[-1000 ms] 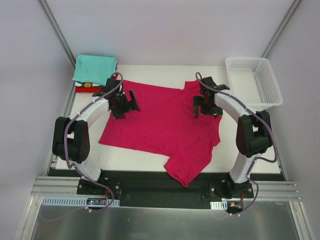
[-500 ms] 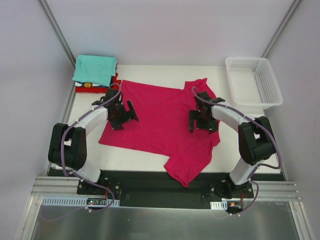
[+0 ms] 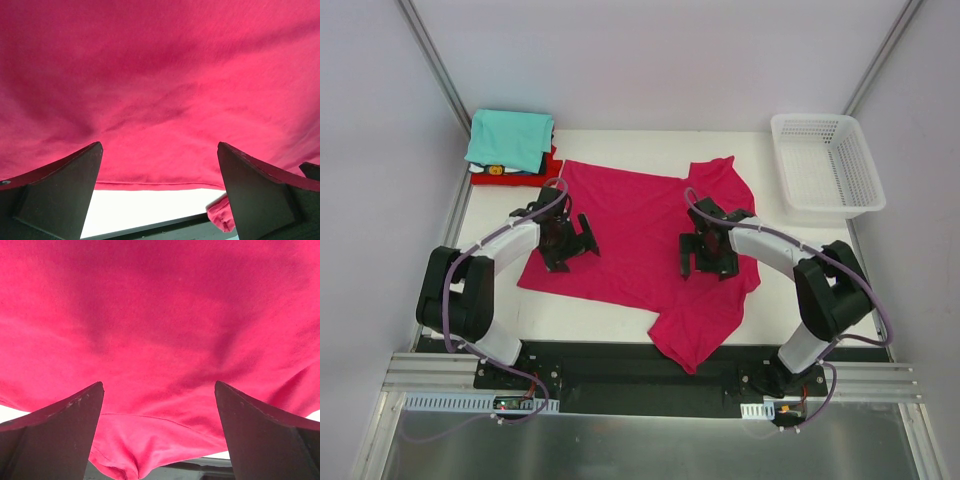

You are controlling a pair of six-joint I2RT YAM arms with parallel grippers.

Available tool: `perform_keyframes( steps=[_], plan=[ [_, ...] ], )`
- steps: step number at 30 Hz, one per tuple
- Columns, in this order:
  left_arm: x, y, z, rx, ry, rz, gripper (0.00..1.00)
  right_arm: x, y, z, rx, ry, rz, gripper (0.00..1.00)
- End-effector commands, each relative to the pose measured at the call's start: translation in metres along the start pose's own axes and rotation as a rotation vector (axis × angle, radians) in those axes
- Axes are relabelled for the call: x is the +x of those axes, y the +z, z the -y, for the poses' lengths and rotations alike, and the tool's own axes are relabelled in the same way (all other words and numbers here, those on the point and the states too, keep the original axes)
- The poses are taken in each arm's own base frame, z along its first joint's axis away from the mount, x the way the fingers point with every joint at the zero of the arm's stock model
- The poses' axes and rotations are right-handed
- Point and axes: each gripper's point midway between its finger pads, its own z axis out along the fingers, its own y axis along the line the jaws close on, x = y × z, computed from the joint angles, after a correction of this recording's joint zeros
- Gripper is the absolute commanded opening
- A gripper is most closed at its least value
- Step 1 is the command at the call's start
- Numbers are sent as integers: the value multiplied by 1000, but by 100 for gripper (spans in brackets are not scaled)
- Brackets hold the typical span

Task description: Fold and stack the t-shirts

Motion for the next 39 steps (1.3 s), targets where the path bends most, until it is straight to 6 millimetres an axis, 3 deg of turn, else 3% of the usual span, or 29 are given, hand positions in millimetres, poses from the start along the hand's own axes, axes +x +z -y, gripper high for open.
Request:
perform_keyframes(
  steps=[1,10,18,25,32,39],
  plan=[
    [16,3,-7,-41,-9,-28,99,14,1,-1,27,17,-18,96],
    [33,13,-12,-55,-22,-59,99,35,19,17,101,39,-60,96],
    [41,28,-6,-38,-25,-102,99,41,27,25,150,39,-84,96],
    [43,35,9,-16,-20,-117,99,38,30,33,172,43,-89,96],
    [45,38,34,13,5,-125,99,30,22,54,191,66,-81,96],
    [55,40,35,4,12,-143,99,23,14,70,193,77,-71,96]
  ],
)
